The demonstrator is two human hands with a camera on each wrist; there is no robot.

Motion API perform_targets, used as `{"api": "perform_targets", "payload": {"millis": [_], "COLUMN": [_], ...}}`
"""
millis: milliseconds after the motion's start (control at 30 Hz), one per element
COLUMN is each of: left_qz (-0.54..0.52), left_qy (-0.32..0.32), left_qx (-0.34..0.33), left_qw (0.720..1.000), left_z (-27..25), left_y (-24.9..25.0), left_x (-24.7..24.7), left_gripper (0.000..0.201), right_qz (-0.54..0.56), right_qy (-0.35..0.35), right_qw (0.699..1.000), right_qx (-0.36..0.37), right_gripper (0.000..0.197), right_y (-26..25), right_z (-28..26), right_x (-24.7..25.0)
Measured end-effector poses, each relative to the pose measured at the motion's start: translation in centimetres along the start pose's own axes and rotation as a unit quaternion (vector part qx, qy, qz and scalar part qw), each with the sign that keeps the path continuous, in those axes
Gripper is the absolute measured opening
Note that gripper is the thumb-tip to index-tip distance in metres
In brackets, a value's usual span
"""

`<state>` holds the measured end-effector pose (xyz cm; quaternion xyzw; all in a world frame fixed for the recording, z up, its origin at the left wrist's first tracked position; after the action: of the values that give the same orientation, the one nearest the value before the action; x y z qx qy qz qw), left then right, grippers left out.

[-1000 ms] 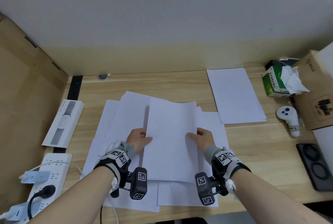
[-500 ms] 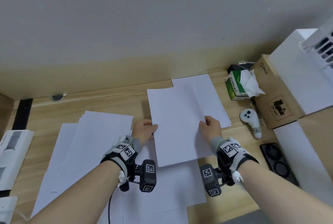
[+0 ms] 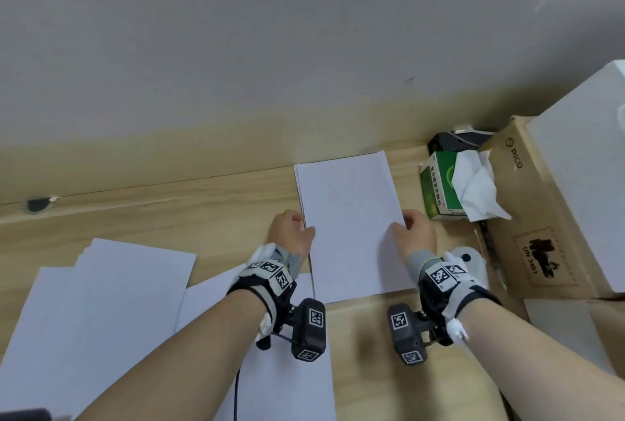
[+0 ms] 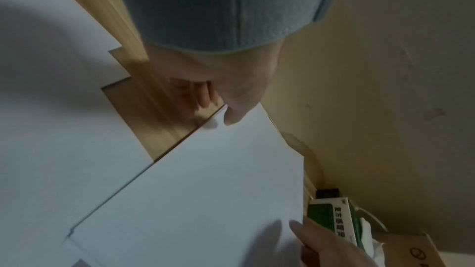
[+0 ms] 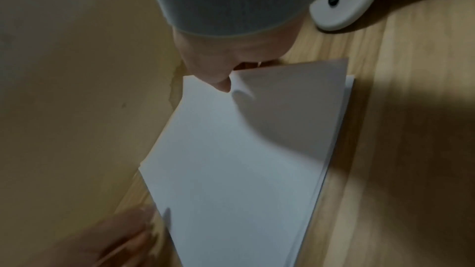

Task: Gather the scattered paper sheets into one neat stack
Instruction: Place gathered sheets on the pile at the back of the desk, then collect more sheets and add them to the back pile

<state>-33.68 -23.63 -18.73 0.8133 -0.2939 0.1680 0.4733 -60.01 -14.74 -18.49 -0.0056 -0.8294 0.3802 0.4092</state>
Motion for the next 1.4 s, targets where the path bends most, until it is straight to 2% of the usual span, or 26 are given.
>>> {"api": "perform_targets", "payload": {"millis": [67, 133, 233, 300, 433, 500, 567, 667, 733, 800, 933, 1033, 1133, 1233, 1300, 1400], "left_qz": [0.038, 0.054, 0.032, 0.016, -0.110, -0.187, -0.225, -0.235, -0.215, -0.177, -0.097, -0.092, -0.111, -0.074, -0.038, -0.016], "left_qy": [0.015, -0.009, -0.052, -0.069, -0.079, -0.095, -0.091, -0.038, 0.010, 0.029, -0.047, -0.069, -0.090, -0.135, -0.156, -0.155], "left_qx": [-0.004, 0.017, 0.068, 0.095, 0.106, 0.089, 0.058, 0.000, -0.043, -0.078, -0.057, -0.059, -0.054, -0.020, 0.000, 0.045], "left_qw": [0.999, 0.998, 0.996, 0.993, 0.985, 0.974, 0.968, 0.971, 0.976, 0.981, 0.993, 0.992, 0.988, 0.988, 0.987, 0.987], "left_z": [0.3, 0.4, 0.1, 0.0, -1.4, -2.6, -2.8, -3.2, -3.1, -3.1, -2.6, -2.6, -2.7, -2.5, -2.0, -1.4], "left_y": [0.2, 0.8, 1.0, 0.7, 0.1, 0.9, 2.5, 5.7, 7.7, 8.5, 6.1, 5.0, 5.0, 3.6, 2.1, 0.3], "left_x": [-0.2, -0.8, -1.2, -1.1, 0.2, 1.9, 3.8, 8.6, 10.6, 11.8, 9.7, 8.6, 7.9, 5.6, 3.5, 1.1], "left_gripper": [0.054, 0.060, 0.042, 0.011, 0.015, 0.030, 0.034, 0.024, 0.013, 0.010, 0.028, 0.022, 0.018, 0.019, 0.012, 0.009], "right_qz": [-0.073, -0.091, -0.052, -0.020, 0.085, 0.145, 0.203, 0.265, 0.284, 0.299, 0.263, 0.266, 0.260, 0.195, 0.140, 0.075], "right_qy": [0.003, -0.005, -0.050, -0.091, -0.125, -0.120, -0.103, -0.072, -0.061, -0.060, -0.097, -0.076, -0.060, -0.083, -0.086, -0.073], "right_qw": [0.997, 0.996, 0.996, 0.990, 0.984, 0.980, 0.973, 0.962, 0.956, 0.951, 0.960, 0.961, 0.964, 0.977, 0.986, 0.994], "right_qx": [0.020, 0.006, -0.058, -0.106, -0.091, -0.059, -0.034, 0.005, 0.033, 0.042, 0.006, -0.013, -0.002, -0.019, -0.037, -0.039], "right_gripper": [0.036, 0.043, 0.033, 0.017, 0.014, 0.020, 0.023, 0.023, 0.020, 0.023, 0.022, 0.029, 0.025, 0.029, 0.027, 0.029], "right_y": [-0.3, -0.7, -0.7, -0.1, -1.1, -4.1, -7.2, -12.0, -13.7, -14.5, -12.4, -11.3, -11.4, -9.5, -7.0, -4.2], "right_z": [0.5, 1.0, 0.8, 0.2, -1.6, -3.1, -3.9, -5.8, -6.1, -6.7, -6.7, -6.0, -4.8, -3.3, -2.2, -1.0], "right_x": [-0.4, -0.9, -1.5, -2.2, -2.4, -1.0, 0.3, 2.2, 2.6, 2.5, 0.2, -0.1, 0.9, 0.7, 0.4, 0.4]}}
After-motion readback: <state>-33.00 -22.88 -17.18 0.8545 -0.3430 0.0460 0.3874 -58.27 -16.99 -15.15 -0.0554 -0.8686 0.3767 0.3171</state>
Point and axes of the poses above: each hand's wrist, its own z-axis towards the middle knuckle, its own x-axis out of the back of the hand, y = z × x, the point moved 7 cm from there along z, towards the middle knuckle
